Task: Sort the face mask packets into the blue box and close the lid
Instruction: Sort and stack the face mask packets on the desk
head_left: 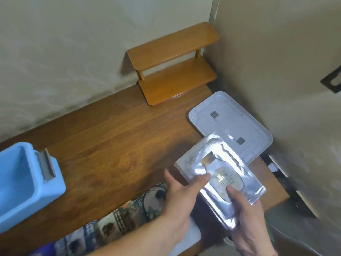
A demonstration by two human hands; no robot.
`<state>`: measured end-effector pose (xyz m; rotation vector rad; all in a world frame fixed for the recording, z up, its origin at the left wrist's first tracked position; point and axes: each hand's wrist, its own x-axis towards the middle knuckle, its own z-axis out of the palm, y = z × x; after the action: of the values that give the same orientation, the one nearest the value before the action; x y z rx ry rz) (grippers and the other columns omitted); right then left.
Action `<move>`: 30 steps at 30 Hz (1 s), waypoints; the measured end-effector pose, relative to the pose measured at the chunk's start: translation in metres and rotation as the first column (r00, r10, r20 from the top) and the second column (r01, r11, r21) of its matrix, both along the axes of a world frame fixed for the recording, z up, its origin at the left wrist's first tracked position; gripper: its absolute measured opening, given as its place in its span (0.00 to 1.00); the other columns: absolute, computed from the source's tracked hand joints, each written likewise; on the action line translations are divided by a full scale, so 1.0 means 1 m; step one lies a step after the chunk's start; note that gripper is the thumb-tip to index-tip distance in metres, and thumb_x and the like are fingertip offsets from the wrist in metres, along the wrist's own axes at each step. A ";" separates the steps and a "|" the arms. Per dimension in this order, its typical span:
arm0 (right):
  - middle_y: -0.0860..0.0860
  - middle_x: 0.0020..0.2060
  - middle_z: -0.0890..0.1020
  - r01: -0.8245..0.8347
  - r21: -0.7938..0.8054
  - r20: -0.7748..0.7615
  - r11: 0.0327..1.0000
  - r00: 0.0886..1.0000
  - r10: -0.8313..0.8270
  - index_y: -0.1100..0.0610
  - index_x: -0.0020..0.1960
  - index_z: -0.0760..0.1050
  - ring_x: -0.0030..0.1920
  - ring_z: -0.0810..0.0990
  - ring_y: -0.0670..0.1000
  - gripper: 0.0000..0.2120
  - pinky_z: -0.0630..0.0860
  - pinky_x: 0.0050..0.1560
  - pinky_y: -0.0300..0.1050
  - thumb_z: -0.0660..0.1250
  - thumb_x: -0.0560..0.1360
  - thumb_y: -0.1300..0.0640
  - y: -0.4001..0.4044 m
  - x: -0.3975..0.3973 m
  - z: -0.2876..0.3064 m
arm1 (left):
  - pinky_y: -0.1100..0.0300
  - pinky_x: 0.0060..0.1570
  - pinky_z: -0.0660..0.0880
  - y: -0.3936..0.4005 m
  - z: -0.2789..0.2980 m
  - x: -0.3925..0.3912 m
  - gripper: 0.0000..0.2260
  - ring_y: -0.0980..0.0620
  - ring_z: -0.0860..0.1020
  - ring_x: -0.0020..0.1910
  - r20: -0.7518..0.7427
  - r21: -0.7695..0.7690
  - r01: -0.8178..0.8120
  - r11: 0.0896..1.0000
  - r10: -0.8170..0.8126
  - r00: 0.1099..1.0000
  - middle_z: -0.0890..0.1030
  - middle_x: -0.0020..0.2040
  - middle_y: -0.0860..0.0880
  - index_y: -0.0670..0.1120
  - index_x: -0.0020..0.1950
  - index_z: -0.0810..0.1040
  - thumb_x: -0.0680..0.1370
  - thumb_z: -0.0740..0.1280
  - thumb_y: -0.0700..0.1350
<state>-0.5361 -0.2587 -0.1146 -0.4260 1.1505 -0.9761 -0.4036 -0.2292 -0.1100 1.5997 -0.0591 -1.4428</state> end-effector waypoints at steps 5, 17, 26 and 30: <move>0.66 0.57 0.81 -0.147 -0.200 0.137 0.969 0.975 0.176 0.64 0.65 0.74 0.55 0.81 0.65 0.32 0.78 0.55 0.60 0.76 0.61 0.66 0.010 0.040 0.002 | 0.46 0.49 0.81 -0.005 0.033 0.021 0.17 0.40 0.84 0.51 -0.218 -0.375 -0.225 0.899 0.150 0.964 0.84 0.52 0.38 0.47 0.53 0.84 0.65 0.77 0.45; 0.38 0.65 0.75 -0.908 -0.415 -0.441 0.065 0.263 0.858 0.39 0.72 0.61 0.66 0.73 0.40 0.40 0.74 0.61 0.39 0.77 0.69 0.59 -0.097 0.185 0.000 | 0.65 0.45 0.78 0.027 -0.019 0.196 0.12 0.56 0.84 0.45 0.605 -0.578 -0.002 0.816 0.430 0.671 0.86 0.45 0.51 0.48 0.45 0.83 0.66 0.72 0.53; 0.34 0.59 0.75 -0.801 -0.597 -0.576 0.043 0.466 0.672 0.32 0.64 0.61 0.62 0.76 0.41 0.40 0.74 0.61 0.37 0.79 0.64 0.57 -0.091 0.262 -0.069 | 0.64 0.55 0.75 0.026 -0.057 0.249 0.36 0.55 0.80 0.57 0.719 -0.643 0.148 0.752 0.524 0.457 0.81 0.54 0.44 0.30 0.58 0.72 0.70 0.72 0.62; 0.37 0.59 0.76 -0.792 -0.609 -0.584 0.030 0.475 0.658 0.33 0.61 0.63 0.60 0.78 0.44 0.38 0.76 0.60 0.45 0.80 0.58 0.42 -0.087 0.265 -0.091 | 0.66 0.52 0.74 0.028 -0.093 0.242 0.33 0.58 0.79 0.51 0.731 -0.607 0.078 0.791 0.518 0.444 0.78 0.50 0.52 0.34 0.55 0.72 0.71 0.72 0.63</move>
<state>-0.2712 -0.3457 -0.2053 -1.7808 0.2618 -0.4355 -0.1620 -0.2009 -0.2031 1.5670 -0.7822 -0.1489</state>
